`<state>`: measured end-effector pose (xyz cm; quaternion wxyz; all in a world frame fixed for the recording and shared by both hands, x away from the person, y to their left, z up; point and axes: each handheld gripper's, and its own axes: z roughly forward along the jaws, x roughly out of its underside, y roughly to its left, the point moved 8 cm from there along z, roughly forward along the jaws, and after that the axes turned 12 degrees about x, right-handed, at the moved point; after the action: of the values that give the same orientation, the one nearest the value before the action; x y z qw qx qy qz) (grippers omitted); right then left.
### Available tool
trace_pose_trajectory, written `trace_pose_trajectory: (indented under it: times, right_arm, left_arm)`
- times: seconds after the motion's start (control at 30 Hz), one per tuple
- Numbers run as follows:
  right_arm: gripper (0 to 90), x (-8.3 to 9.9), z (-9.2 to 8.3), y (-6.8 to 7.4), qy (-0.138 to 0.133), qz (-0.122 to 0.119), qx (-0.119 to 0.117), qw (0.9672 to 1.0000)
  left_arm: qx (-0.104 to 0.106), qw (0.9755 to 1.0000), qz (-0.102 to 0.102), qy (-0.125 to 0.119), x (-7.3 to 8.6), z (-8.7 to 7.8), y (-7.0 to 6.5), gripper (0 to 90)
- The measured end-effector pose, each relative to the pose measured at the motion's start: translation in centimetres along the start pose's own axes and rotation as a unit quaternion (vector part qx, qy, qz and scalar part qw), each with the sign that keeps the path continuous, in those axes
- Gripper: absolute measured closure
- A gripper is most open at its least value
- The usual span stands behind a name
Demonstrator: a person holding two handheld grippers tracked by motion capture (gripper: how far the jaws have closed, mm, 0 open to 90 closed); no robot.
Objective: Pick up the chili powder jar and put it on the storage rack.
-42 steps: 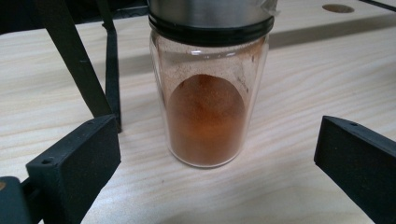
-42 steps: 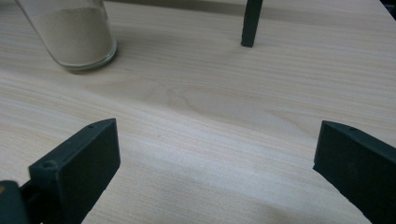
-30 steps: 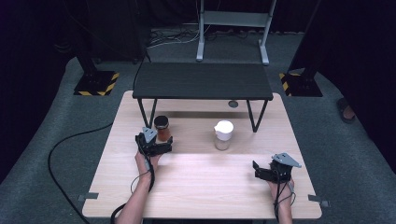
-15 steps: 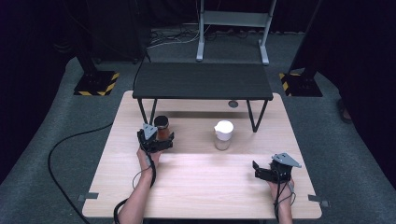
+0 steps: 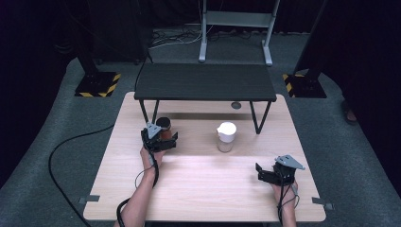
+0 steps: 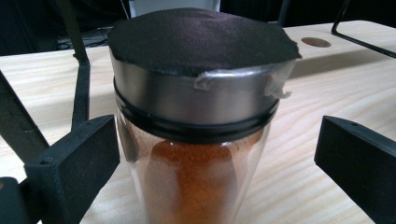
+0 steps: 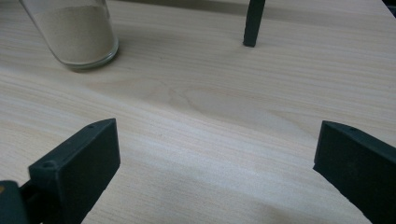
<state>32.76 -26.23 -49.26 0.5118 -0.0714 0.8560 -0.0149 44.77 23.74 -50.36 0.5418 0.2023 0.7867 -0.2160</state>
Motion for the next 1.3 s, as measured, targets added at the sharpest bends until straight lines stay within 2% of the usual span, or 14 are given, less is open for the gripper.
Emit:
trace_pose_trajectory:
  times: [0.3, 0.4, 0.47, 0.67, 0.77, 1.0, 1.3]
  right_arm:
    - [0.0, -0.01, 0.00, 0.02, 0.001, 0.000, 0.000, 1.0000]
    - [0.0, -0.02, 0.01, 0.04, 0.001, -0.001, 0.000, 1.0000]
    - [0.0, -0.03, 0.01, 0.05, 0.001, -0.002, 0.000, 1.0000]
    - [0.0, -0.04, 0.02, 0.07, 0.002, -0.003, 0.001, 1.0000]
    - [0.0, -0.05, 0.03, 0.09, 0.002, -0.004, 0.001, 1.0000]
    - [0.0, -0.06, 0.03, 0.10, 0.002, -0.004, 0.001, 1.0000]
    - [0.0, -0.06, 0.03, 0.11, 0.002, -0.006, 0.000, 1.0000]
  left_arm:
    - [-0.001, 1.0000, 0.002, 0.008, -0.21, 0.41, 0.08, 0.0]
    - [-0.014, 0.9998, -0.005, 0.010, -0.24, 0.48, -0.02, 0.6]
    - [-0.023, 0.9997, -0.006, 0.010, -0.24, 0.49, -0.12, 8.7]
    - [-0.037, 0.9992, -0.011, 0.006, -0.19, 0.48, -0.20, 21.6]
    - [-0.045, 0.9989, -0.015, 0.005, -0.20, 0.51, -0.24, 25.4]
    - [-0.038, 0.9992, -0.007, 0.007, -0.19, 0.47, -0.17, 30.8]
    - [-0.038, 0.9992, -0.006, 0.012, -0.33, 0.42, -0.21, 31.3]
